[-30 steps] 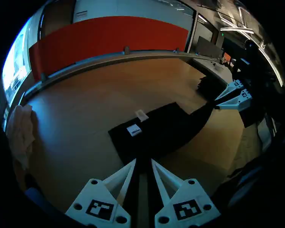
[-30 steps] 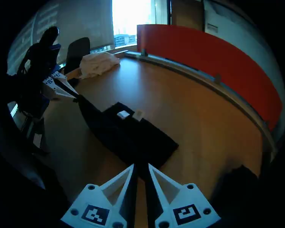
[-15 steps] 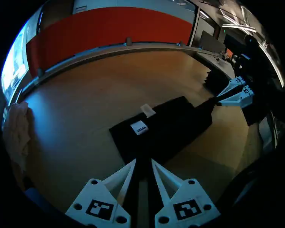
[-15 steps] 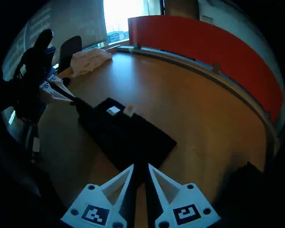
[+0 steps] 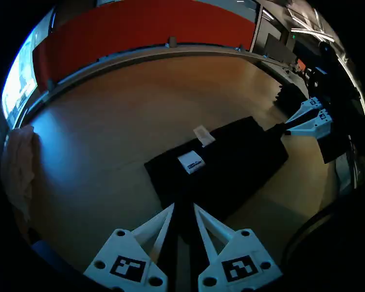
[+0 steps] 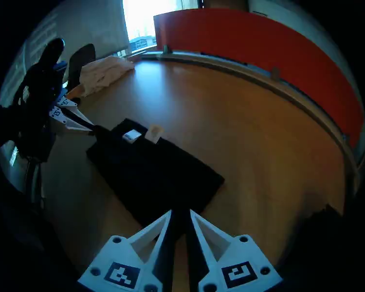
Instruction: Fold towel
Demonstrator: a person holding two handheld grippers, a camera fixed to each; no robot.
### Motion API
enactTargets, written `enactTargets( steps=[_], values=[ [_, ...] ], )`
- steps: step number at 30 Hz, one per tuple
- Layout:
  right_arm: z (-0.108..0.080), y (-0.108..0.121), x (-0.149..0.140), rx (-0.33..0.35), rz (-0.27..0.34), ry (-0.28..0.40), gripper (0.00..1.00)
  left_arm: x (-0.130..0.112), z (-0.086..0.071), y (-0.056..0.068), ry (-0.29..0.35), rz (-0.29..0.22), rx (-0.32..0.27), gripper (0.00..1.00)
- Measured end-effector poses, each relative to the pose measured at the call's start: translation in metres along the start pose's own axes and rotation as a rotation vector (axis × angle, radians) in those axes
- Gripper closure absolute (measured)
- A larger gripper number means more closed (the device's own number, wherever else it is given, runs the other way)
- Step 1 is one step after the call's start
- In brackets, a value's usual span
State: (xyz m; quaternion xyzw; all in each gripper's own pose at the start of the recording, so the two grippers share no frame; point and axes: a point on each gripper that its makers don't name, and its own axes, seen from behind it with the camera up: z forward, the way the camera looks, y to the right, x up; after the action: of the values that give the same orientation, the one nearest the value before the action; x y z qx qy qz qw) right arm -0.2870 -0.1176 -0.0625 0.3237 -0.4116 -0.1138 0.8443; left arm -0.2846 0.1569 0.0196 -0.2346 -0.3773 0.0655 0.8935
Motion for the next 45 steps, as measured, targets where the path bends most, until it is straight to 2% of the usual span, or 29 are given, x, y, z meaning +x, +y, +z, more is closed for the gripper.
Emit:
enactTargets(
  steps=[11, 15, 20, 25, 33, 37, 39, 41, 42, 43, 45],
  values=[
    [0.016, 0.013, -0.002, -0.028, 0.046, -0.01, 0.86, 0.006, 0.019, -0.011, -0.004, 0.001, 0.035, 0.87],
    [0.023, 0.021, -0.003, -0.063, 0.063, -0.017, 0.78, 0.01, 0.026, -0.021, -0.01, 0.01, 0.077, 0.77],
    [0.028, 0.032, -0.001, -0.112, 0.075, -0.014, 0.64, 0.016, 0.031, -0.036, -0.007, 0.033, 0.139, 0.72],
    [0.03, 0.039, 0.002, -0.14, 0.08, -0.01, 0.59, 0.023, 0.03, -0.047, 0.0, 0.035, 0.177, 0.62],
    [0.029, 0.051, 0.011, -0.181, 0.088, 0.002, 0.53, 0.027, 0.029, -0.06, 0.003, 0.034, 0.208, 0.6],
    [0.028, 0.055, 0.016, -0.196, 0.095, 0.01, 0.5, 0.027, 0.026, -0.069, 0.002, 0.038, 0.24, 0.45],
    [0.027, 0.056, 0.019, -0.202, 0.099, 0.016, 0.46, 0.026, 0.024, -0.07, 0.001, 0.037, 0.242, 0.34],
    [0.025, 0.057, 0.021, -0.209, 0.104, 0.025, 0.24, 0.025, 0.024, -0.069, 0.0, 0.033, 0.232, 0.22],
    [0.024, 0.057, 0.021, -0.21, 0.107, 0.029, 0.18, 0.025, 0.023, -0.068, 0.003, 0.029, 0.229, 0.17],
    [0.023, 0.056, 0.022, -0.212, 0.111, 0.034, 0.13, 0.025, 0.021, -0.067, 0.006, 0.023, 0.225, 0.13],
    [0.021, 0.056, 0.022, -0.215, 0.117, 0.04, 0.13, 0.026, 0.019, -0.065, 0.013, 0.015, 0.218, 0.12]
  ],
)
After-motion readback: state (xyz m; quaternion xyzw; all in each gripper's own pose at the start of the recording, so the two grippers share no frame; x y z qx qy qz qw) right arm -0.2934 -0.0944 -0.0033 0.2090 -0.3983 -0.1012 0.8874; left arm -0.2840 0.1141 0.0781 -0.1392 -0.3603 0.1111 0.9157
